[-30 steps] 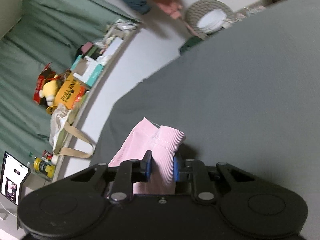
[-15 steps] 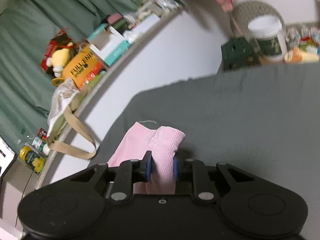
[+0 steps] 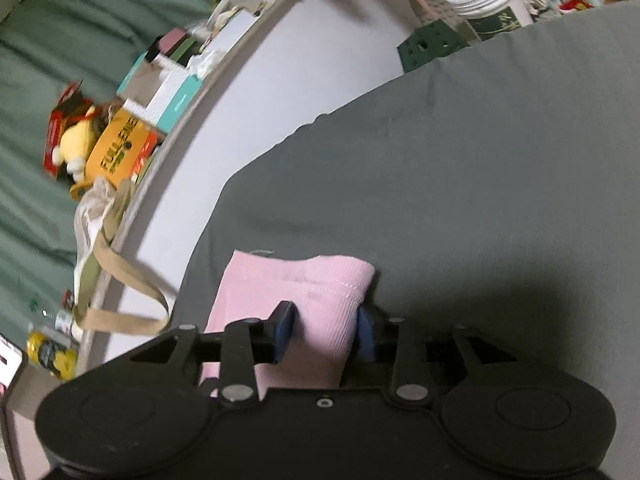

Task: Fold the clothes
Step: 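Open both grippers, releasing the folded pink garment onto the bed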

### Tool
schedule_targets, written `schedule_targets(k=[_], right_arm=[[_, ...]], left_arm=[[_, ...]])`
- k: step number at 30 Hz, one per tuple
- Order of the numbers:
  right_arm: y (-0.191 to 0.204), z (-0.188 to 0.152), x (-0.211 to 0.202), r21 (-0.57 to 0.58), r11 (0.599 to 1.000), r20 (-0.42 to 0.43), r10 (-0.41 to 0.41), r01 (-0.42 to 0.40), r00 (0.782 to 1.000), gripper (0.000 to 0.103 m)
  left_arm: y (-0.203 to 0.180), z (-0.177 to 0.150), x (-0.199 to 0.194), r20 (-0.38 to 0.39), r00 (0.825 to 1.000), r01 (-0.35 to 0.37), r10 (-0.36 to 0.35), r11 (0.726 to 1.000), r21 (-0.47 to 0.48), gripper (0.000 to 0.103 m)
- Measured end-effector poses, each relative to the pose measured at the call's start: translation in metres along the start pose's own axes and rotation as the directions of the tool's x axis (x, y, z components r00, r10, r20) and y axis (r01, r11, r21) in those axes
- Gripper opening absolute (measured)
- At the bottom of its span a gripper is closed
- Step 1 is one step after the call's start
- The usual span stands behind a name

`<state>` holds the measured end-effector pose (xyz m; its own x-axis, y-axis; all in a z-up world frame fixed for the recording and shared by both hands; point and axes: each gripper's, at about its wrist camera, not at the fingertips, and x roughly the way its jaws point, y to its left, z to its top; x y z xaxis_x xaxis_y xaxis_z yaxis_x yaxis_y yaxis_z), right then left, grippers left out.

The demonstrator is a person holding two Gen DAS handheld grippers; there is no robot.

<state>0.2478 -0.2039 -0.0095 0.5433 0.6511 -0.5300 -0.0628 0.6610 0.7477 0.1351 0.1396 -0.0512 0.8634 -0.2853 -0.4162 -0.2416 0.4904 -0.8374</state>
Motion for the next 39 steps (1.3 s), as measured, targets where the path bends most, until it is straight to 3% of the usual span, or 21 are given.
schedule_targets(k=[3,7,16,20,22,27,31,33,36,38,39], right_arm=[[-0.002,0.002,-0.016,-0.006,1.0,0.022,-0.028,0.028,0.999,0.049],[-0.004,-0.004,-0.048,-0.02,0.999,0.017,-0.04,0.04,0.999,0.05],[0.013,-0.064,-0.136,-0.113,0.993,-0.031,-0.016,0.012,0.999,0.055],[0.025,-0.094,-0.173,-0.124,0.992,-0.031,0.032,-0.035,0.999,0.059],[0.032,-0.105,-0.185,-0.136,0.99,-0.007,0.043,-0.044,0.999,0.062],[0.05,-0.129,-0.203,-0.181,0.983,0.071,0.029,-0.016,0.997,0.082],[0.064,-0.148,-0.217,-0.216,0.976,0.134,0.02,0.009,0.991,0.088],[0.071,-0.158,-0.223,-0.235,0.972,0.165,0.014,0.026,0.986,0.099],[0.079,-0.164,-0.221,-0.332,0.936,0.206,-0.048,0.116,0.977,0.101],[0.082,-0.17,-0.222,-0.383,0.908,0.256,-0.071,0.168,0.964,0.103],[0.083,-0.173,-0.221,-0.405,0.894,0.277,-0.081,0.193,0.957,0.103]], left_arm=[[-0.003,0.0,-0.003,-0.016,0.999,-0.028,0.027,0.999,-0.019,0.022],[-0.002,0.003,-0.01,-0.022,0.998,-0.066,0.065,0.997,-0.046,0.026],[-0.003,0.005,-0.042,0.029,0.986,-0.164,0.164,0.987,-0.005,0.038],[-0.013,-0.003,-0.069,0.105,0.966,-0.242,0.236,0.969,0.046,0.056],[-0.021,-0.007,-0.083,0.161,0.952,-0.273,0.26,0.96,0.065,0.06],[-0.046,-0.027,-0.123,0.232,0.945,-0.272,0.232,0.95,0.156,0.06],[-0.074,-0.063,-0.158,0.259,0.947,-0.262,0.188,0.921,0.288,0.061],[-0.088,-0.084,-0.174,0.265,0.95,-0.258,0.168,0.9,0.352,0.061],[-0.105,-0.108,-0.19,0.295,0.941,-0.279,0.167,0.876,0.393,0.077],[-0.114,-0.124,-0.195,0.335,0.929,-0.298,0.157,0.853,0.428,0.092],[-0.119,-0.131,-0.195,0.355,0.923,-0.31,0.151,0.836,0.452,0.093]])
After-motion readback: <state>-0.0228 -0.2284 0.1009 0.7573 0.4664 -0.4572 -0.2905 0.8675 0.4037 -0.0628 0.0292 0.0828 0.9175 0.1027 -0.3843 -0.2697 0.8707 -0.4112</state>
